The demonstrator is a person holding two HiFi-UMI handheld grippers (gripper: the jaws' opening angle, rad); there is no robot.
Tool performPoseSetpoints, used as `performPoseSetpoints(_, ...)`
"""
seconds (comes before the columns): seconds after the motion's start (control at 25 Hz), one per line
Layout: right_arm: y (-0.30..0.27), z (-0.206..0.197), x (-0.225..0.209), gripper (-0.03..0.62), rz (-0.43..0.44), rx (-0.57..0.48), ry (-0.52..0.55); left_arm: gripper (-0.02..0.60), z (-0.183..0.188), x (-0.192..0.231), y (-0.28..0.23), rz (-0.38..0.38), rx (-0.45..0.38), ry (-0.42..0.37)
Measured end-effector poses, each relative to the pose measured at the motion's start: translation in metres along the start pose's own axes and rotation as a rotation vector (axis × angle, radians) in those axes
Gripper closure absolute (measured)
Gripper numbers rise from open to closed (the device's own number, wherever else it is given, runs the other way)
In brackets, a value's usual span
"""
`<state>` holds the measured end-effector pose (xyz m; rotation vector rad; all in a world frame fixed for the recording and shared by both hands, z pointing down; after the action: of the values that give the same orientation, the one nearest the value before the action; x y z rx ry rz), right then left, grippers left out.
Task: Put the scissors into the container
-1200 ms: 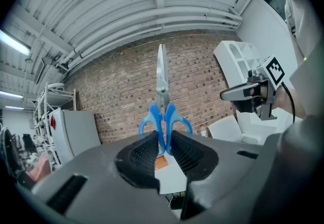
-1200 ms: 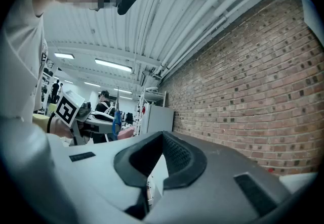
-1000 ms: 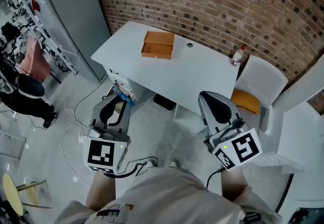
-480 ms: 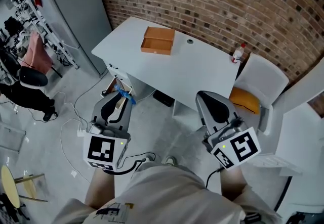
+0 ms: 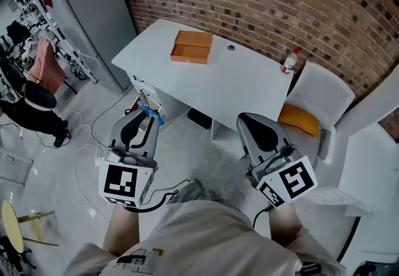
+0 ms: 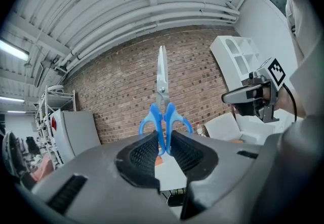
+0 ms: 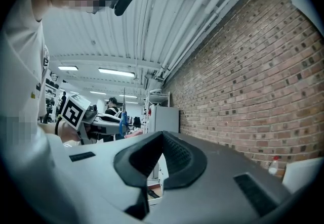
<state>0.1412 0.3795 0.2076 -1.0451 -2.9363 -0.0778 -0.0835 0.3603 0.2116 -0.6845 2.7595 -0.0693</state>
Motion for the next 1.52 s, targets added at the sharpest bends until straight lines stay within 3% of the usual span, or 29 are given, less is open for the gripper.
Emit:
performPoseSetpoints(0.44, -0.005, -0.002, -0.013, 0.586, 0.024, -0.037, 0.0, 0.5, 0.006, -0.001, -0.009, 0.04, -0.01, -0.031)
performPoseSetpoints(0.8, -0.038, -0.019, -0.031, 0.586, 0.041, -0.043, 0.008, 0.5, -0.014, 0.017, -0.038, 0.054, 0.012, -0.027)
performPoseSetpoints(1.2, -0.108, -0.046, -0.057, 0.586, 0.021, -0.013, -0.01, 0.5, -0.045, 0.064, -0.097, 0.024, 0.029, -0.031)
performPoseSetpoints(1.52, -0.186, -0.051, -0.078, 0.586, 0.006, 0.022, -0.002, 0.5, -0.062, 0.129, -0.146, 0.009, 0.043, -0.021)
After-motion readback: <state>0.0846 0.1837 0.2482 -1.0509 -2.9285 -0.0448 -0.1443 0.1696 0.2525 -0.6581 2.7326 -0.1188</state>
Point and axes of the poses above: the fingertips, and each gripper's own axes: y backward along the fingers, x to its left, z out of its top, the point moved 5 cm from there along y, backward along the fingers
